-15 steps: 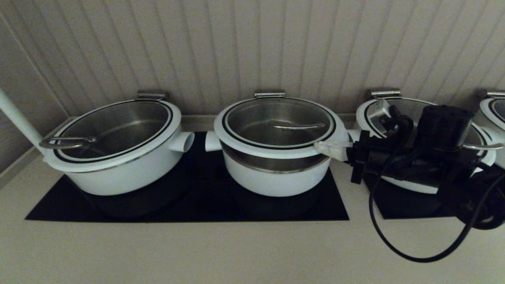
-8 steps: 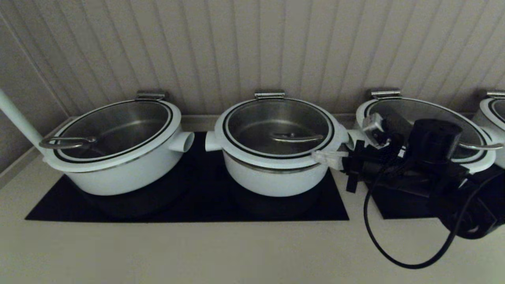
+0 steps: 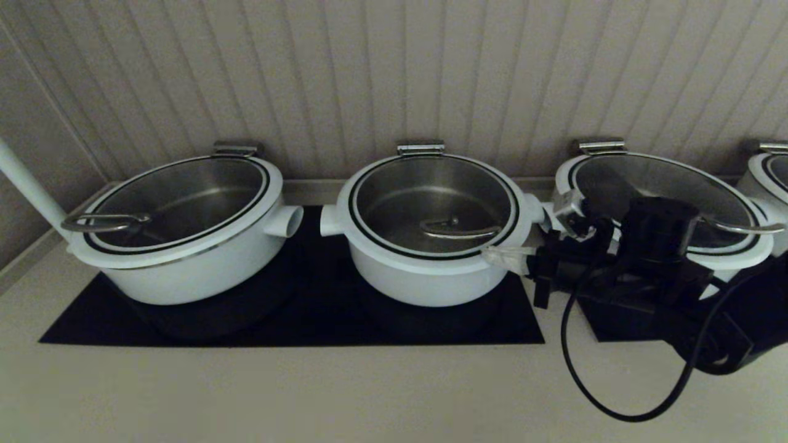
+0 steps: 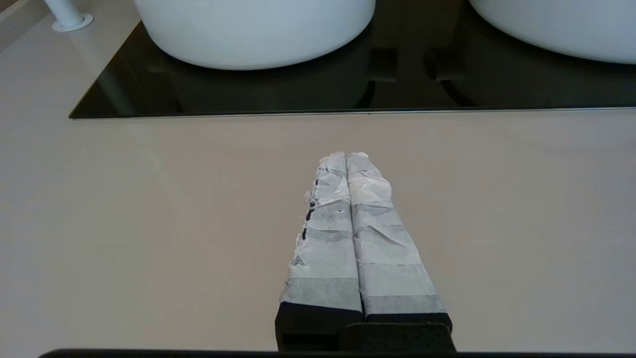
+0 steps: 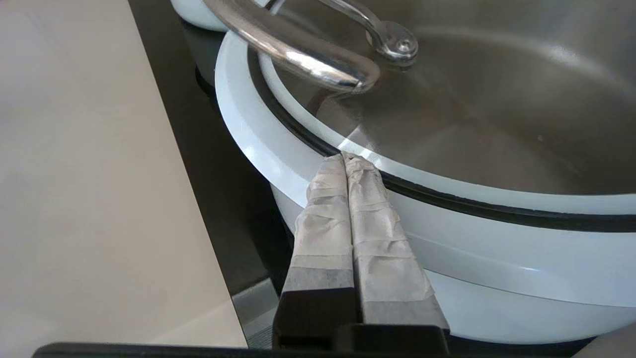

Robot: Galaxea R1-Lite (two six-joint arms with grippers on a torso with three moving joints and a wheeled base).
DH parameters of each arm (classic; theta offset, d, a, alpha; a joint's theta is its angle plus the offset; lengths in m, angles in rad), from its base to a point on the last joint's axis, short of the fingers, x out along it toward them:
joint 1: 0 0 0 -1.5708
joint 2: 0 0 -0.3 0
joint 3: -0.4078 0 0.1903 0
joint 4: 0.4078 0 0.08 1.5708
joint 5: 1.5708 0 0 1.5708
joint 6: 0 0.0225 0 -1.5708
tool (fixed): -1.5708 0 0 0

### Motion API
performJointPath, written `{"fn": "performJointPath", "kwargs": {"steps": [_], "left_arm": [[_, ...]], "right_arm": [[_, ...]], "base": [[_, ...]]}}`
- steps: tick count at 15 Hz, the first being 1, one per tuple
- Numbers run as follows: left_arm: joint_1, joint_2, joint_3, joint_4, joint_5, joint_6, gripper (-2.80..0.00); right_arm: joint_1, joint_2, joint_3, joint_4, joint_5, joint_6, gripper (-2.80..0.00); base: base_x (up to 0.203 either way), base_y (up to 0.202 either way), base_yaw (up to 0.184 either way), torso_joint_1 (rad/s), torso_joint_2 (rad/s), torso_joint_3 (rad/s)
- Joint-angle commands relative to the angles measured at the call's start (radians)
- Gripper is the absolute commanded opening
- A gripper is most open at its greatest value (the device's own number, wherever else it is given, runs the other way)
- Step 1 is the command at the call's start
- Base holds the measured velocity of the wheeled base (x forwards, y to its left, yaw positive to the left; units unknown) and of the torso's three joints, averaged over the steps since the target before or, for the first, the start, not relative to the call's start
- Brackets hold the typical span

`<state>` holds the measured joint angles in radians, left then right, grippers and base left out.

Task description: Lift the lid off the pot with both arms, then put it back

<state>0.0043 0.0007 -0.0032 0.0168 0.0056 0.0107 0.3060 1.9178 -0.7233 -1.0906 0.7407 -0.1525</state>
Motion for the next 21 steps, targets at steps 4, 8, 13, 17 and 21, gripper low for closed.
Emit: {"fn": "performJointPath", "kwargs": {"steps": [4,8,13,17,21], "left_arm": [[0.000,-0.001,0.000,0.000,0.001,0.000,-2.80],[0.000,-0.001,0.000,0.000,0.001,0.000,-2.80],[0.000,-0.001,0.000,0.000,0.001,0.000,-2.80],[0.000,-0.001,0.000,0.000,0.001,0.000,-2.80],[0.000,-0.001,0.000,0.000,0.001,0.000,-2.80]], "right_arm": [[-0.032,-0.010,0.016,-0.005,-0.007,-0.003,-2.80],[-0.077,-0.097,0.067,0.009,-0.018,-0.004,-2.80],[-0.092,-0.328,0.068,0.196,-0.033,0.000,-2.80],[-0.093,-0.575,0.007,0.431,-0.125,0.024,-2.80],[-0.093,-0.821,-0.068,0.638,-0.601,0.037,-2.80]], "base": [[0.000,0.000,0.000,0.000,0.00,0.000],[0.000,0.000,0.000,0.000,0.00,0.000],[0.000,0.000,0.000,0.000,0.00,0.000],[0.000,0.000,0.000,0.000,0.00,0.000],[0.000,0.000,0.000,0.000,0.00,0.000]]}}
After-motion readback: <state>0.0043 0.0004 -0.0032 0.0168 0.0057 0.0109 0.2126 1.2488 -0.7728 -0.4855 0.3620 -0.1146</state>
